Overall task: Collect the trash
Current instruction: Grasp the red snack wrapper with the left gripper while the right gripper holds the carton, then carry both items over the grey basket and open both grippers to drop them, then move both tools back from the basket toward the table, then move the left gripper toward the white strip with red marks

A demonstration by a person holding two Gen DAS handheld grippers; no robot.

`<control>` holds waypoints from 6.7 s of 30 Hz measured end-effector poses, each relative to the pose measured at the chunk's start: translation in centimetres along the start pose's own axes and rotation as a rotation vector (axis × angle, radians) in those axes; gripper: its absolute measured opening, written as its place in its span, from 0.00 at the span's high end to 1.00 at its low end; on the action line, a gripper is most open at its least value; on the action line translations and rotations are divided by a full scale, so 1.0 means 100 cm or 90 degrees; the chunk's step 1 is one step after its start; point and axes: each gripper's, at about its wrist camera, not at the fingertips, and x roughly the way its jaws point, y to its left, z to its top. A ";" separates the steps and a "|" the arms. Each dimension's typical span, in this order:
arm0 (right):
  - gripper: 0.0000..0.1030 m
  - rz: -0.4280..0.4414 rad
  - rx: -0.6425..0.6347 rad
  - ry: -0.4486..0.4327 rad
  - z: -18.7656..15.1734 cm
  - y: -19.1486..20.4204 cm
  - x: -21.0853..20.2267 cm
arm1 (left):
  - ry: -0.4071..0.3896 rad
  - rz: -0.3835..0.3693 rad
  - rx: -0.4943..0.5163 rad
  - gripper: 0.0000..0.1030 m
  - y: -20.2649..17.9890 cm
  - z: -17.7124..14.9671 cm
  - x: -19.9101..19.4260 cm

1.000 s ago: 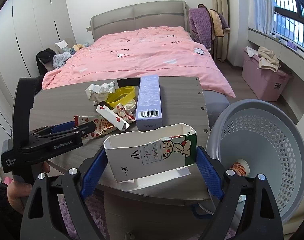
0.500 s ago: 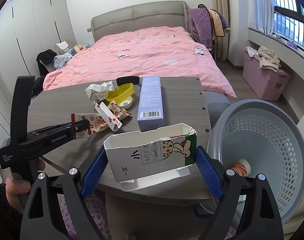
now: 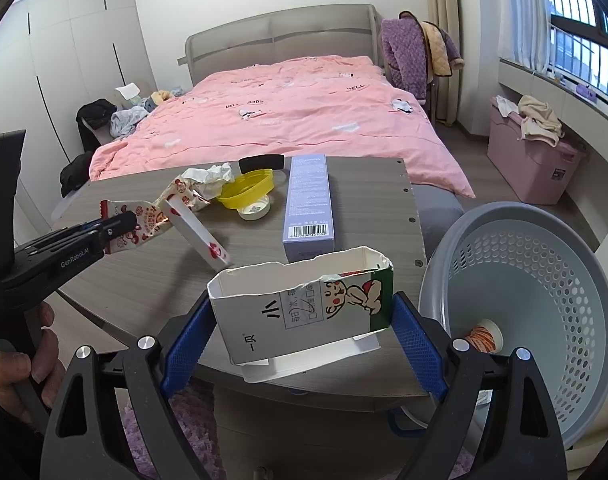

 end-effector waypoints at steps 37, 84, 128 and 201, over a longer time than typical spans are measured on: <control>0.18 -0.099 0.098 -0.042 -0.033 -0.085 -0.064 | -0.012 -0.183 0.102 0.90 -0.128 -0.001 -0.040; 0.06 -0.144 0.231 -0.059 -0.056 -0.219 -0.072 | 0.063 -0.233 0.209 0.55 -0.266 -0.009 0.011; 0.06 -0.090 0.181 -0.045 -0.037 -0.156 -0.058 | 0.023 -0.141 0.089 0.29 -0.160 0.001 -0.012; 0.06 -0.031 0.103 0.010 -0.015 -0.058 -0.004 | 0.095 -0.087 0.046 0.21 -0.035 -0.011 0.049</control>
